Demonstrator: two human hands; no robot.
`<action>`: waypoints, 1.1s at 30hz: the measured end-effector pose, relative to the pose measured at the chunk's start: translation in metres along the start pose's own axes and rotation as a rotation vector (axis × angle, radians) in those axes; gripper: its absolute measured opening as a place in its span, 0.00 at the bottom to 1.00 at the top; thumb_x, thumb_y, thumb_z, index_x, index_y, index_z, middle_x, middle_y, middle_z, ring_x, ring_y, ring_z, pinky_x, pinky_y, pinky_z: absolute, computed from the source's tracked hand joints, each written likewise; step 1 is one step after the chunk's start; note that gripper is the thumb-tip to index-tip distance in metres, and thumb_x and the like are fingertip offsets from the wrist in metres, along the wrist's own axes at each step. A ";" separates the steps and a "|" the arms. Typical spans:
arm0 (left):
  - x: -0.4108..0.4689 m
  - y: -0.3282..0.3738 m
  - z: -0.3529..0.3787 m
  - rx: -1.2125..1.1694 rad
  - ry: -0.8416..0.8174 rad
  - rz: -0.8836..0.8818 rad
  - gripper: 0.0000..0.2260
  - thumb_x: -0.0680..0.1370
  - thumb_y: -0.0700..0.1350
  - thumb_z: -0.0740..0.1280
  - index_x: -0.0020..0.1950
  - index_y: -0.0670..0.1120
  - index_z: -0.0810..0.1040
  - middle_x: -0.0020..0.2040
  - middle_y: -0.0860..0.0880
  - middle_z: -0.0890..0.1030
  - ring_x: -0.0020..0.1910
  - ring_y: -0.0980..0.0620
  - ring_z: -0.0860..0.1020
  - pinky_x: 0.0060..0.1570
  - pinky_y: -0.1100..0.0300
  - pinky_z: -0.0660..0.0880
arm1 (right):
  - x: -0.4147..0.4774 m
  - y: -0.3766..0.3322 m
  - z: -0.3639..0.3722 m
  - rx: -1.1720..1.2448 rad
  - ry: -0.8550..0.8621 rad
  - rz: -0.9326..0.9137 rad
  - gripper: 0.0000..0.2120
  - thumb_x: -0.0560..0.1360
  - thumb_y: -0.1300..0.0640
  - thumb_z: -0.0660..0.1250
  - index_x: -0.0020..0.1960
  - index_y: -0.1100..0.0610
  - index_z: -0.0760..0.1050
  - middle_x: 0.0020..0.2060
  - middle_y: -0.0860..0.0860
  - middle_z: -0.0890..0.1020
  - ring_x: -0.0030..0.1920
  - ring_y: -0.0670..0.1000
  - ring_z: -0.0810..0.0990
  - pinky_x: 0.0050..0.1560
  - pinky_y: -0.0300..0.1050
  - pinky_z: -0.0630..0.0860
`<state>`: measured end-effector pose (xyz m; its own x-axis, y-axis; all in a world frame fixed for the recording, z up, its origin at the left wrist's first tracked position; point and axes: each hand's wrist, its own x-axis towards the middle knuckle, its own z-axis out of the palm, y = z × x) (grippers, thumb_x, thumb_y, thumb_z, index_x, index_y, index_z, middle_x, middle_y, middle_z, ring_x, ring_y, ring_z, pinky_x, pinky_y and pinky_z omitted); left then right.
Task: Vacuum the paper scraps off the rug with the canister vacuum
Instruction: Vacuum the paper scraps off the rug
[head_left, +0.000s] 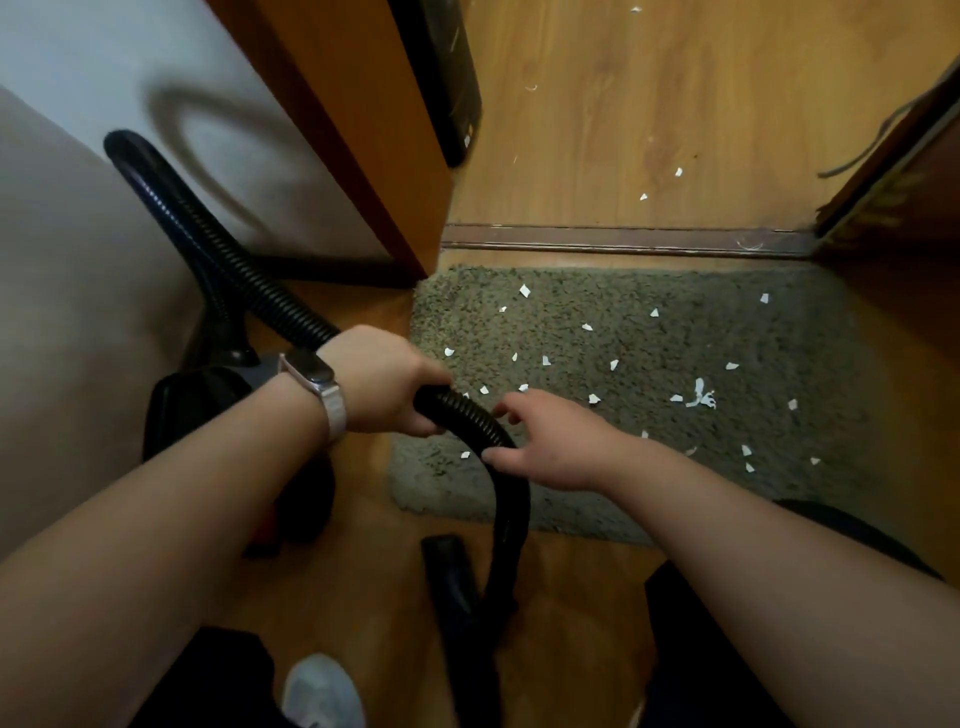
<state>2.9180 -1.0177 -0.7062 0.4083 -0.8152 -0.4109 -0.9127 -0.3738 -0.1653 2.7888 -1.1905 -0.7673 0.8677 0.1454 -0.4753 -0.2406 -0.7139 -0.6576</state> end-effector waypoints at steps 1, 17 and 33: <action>-0.008 -0.002 -0.005 -0.052 0.037 -0.028 0.23 0.67 0.71 0.61 0.49 0.57 0.79 0.36 0.54 0.80 0.37 0.51 0.80 0.33 0.59 0.74 | -0.003 0.002 0.002 0.023 -0.044 0.000 0.21 0.73 0.43 0.71 0.62 0.49 0.74 0.56 0.49 0.80 0.56 0.51 0.79 0.55 0.45 0.76; -0.057 0.004 -0.049 -1.091 -0.032 -0.188 0.32 0.55 0.75 0.71 0.40 0.49 0.84 0.28 0.44 0.78 0.27 0.51 0.75 0.27 0.63 0.70 | -0.089 -0.007 -0.043 -0.179 0.354 0.056 0.16 0.72 0.49 0.70 0.57 0.45 0.70 0.44 0.45 0.79 0.44 0.53 0.79 0.44 0.48 0.78; -0.045 0.103 -0.020 -0.192 0.636 0.000 0.09 0.68 0.53 0.68 0.42 0.48 0.75 0.32 0.52 0.75 0.27 0.48 0.75 0.24 0.58 0.67 | -0.130 -0.008 -0.056 -0.512 0.285 0.088 0.09 0.73 0.50 0.66 0.48 0.43 0.67 0.37 0.44 0.76 0.39 0.51 0.77 0.41 0.47 0.78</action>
<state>2.8059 -1.0290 -0.6869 0.3937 -0.8953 0.2083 -0.9170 -0.3983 0.0214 2.7017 -1.2422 -0.6677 0.9536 -0.0684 -0.2932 -0.1379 -0.9649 -0.2234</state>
